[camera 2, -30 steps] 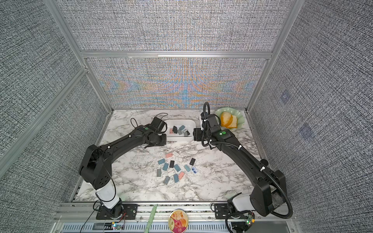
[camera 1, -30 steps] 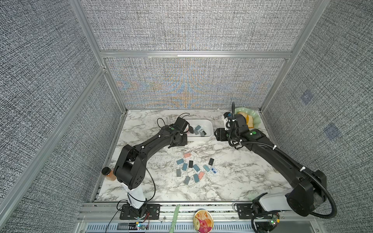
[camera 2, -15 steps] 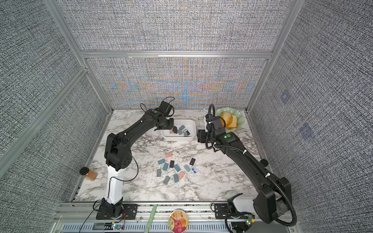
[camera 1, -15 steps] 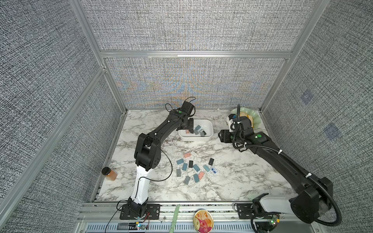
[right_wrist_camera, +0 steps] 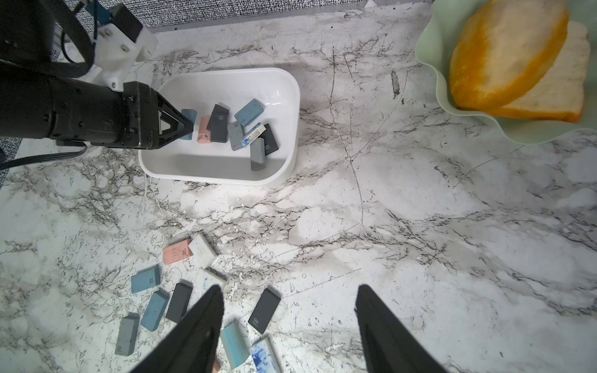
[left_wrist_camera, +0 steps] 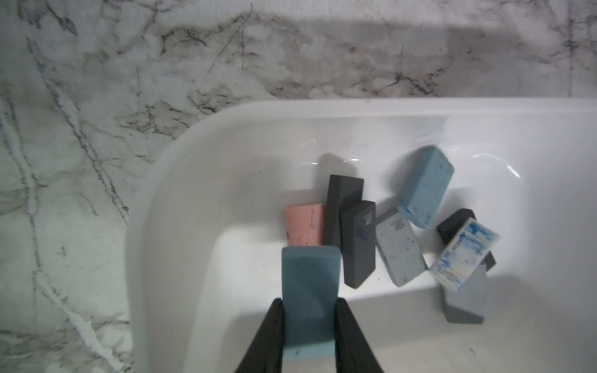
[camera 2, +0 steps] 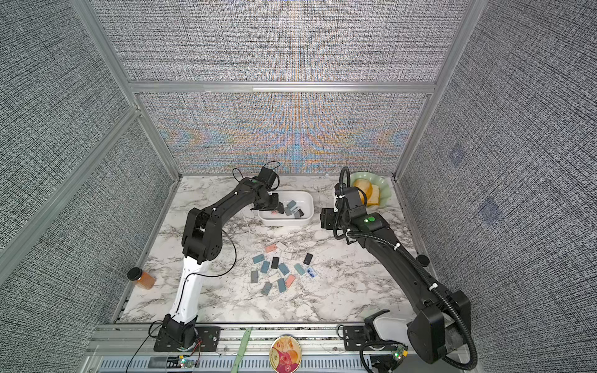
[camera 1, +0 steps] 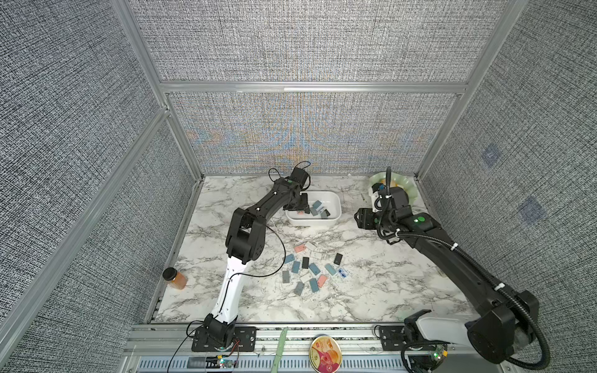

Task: Put the eraser in the storage box
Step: Place the eraser in the storage box.

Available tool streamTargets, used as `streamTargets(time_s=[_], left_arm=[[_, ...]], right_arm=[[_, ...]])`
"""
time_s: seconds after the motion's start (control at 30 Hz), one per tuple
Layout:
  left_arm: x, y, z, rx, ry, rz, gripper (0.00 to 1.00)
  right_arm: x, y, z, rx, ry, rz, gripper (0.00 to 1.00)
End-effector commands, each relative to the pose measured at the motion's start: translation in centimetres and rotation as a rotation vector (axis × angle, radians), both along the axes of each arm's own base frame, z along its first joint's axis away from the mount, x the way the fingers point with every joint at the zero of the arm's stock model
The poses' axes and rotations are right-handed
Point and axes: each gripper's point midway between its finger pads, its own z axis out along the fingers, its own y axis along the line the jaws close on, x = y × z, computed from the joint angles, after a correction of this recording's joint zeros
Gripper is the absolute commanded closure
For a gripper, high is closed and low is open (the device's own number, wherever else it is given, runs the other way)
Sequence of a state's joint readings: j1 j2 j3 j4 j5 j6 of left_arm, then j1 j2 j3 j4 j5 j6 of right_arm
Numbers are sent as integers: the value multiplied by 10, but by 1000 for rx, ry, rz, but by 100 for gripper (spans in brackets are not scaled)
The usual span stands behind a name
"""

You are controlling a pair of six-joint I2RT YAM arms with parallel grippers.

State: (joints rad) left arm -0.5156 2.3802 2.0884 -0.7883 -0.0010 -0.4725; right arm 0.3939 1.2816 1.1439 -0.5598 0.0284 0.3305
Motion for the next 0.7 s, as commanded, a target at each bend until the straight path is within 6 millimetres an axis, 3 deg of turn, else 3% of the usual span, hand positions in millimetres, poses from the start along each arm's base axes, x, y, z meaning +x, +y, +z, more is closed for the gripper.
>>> streamTargets(time_s=[0.0,0.17,0.27,0.47,0.67], left_arm=[[7,2,-7,11,-4,24,73],[8,3,-22,13,20,43,71],[8,2,-23,2,26,45,64],[8,-2,-7,-27,7,44,48],[6,-4,19,-61,-25,34,40]], right_arm=[[-3,-3,-4,-1,20,-15,32],[-3,-3,-3,-4,24,-14,32],[-3,-3,-1,-5,22,-18,32],[-3,-3,1,-1,20,-16,30],[-10,-5,4,9,17,-20,27]])
